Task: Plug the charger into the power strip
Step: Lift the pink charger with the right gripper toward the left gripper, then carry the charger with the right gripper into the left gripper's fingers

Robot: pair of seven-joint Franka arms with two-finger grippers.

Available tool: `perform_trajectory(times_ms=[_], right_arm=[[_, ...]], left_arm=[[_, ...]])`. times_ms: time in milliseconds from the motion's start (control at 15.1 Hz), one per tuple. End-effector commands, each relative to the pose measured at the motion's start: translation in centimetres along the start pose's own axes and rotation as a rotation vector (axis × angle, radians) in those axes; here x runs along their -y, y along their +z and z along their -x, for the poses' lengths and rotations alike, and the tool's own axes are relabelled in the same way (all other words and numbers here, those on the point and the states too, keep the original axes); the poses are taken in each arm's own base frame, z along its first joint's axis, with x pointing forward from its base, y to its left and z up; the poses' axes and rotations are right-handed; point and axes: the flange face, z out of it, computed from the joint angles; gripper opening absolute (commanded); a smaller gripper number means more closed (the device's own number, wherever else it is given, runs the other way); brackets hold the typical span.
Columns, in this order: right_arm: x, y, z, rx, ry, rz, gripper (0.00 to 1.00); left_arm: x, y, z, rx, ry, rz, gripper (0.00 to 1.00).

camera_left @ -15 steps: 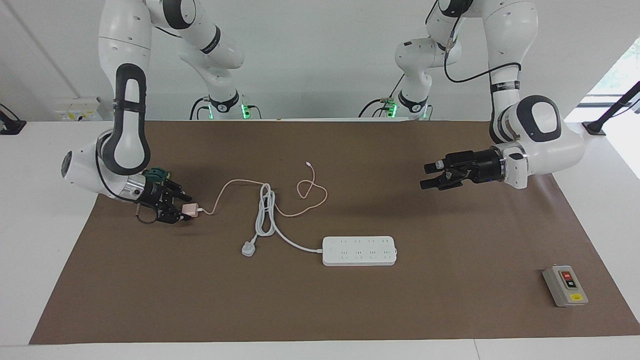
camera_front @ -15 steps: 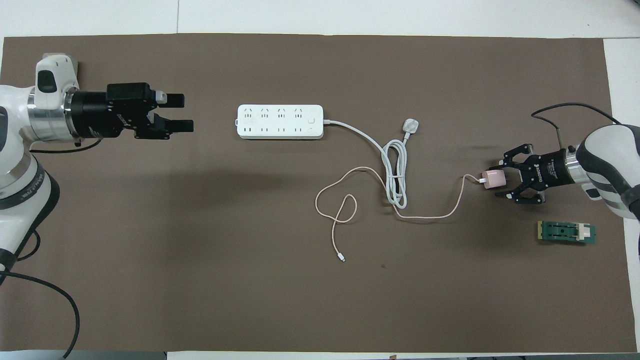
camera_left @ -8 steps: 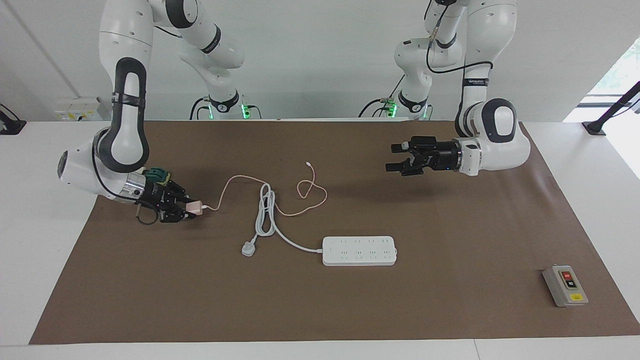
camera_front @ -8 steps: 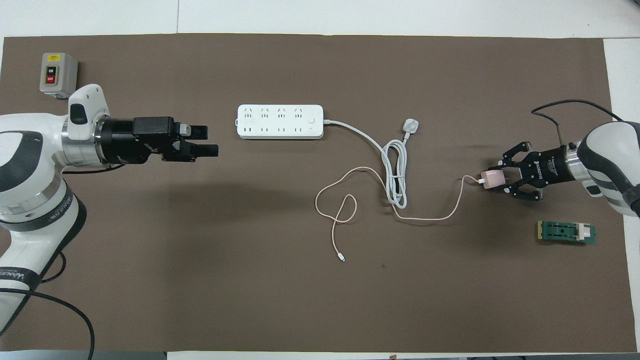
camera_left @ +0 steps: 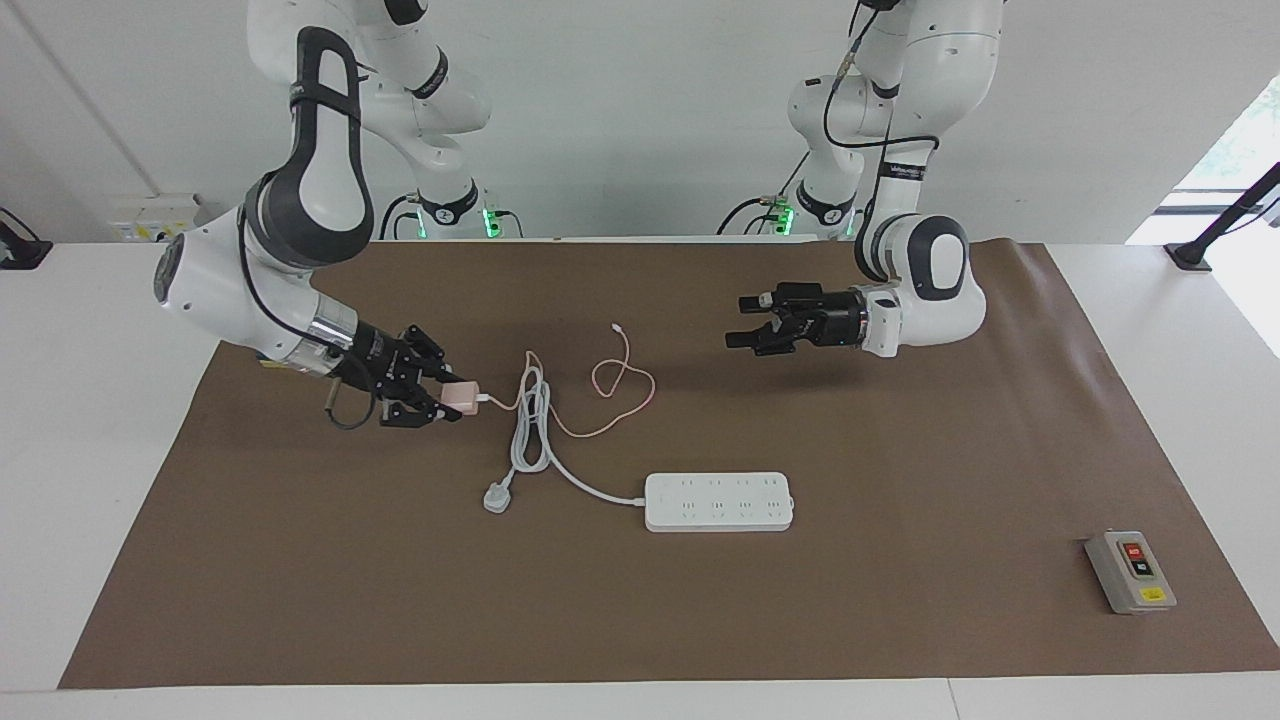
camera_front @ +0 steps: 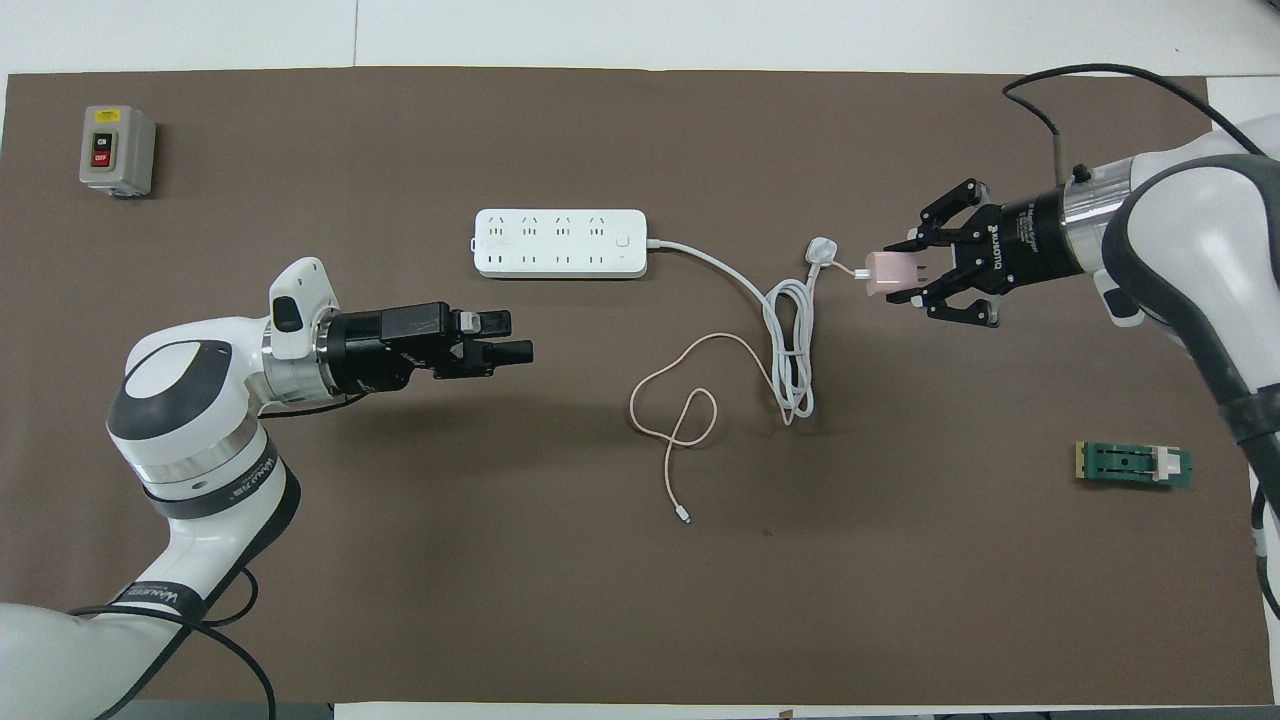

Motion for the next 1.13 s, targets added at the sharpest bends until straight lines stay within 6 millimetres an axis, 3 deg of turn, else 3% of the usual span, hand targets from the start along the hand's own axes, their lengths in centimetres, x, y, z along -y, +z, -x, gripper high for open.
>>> perform_trajectory(times_ms=[0,464,729,1061], right_arm=[[-0.8,1.1,3.7,0.049,0.04,0.006,0.0],[-1.4,5.9,10.3,0.048,0.083,-0.036,0.0],[-2.1,8.6,14.3,0.059,0.115,-0.087,0.0],[-3.7,12.2,17.4,0.055,0.152,-0.128,0.0]], left_arm=[[1.9,0.3,-0.4,-0.048,0.01,-0.012,1.0],[4.0,-0.4,-1.8,-0.084,0.07,-0.092,1.0],[3.7,0.1,-2.2,-0.094,0.085,-0.094,1.0],[3.2,0.1,-2.4,-0.095,0.091,-0.086,1.0]])
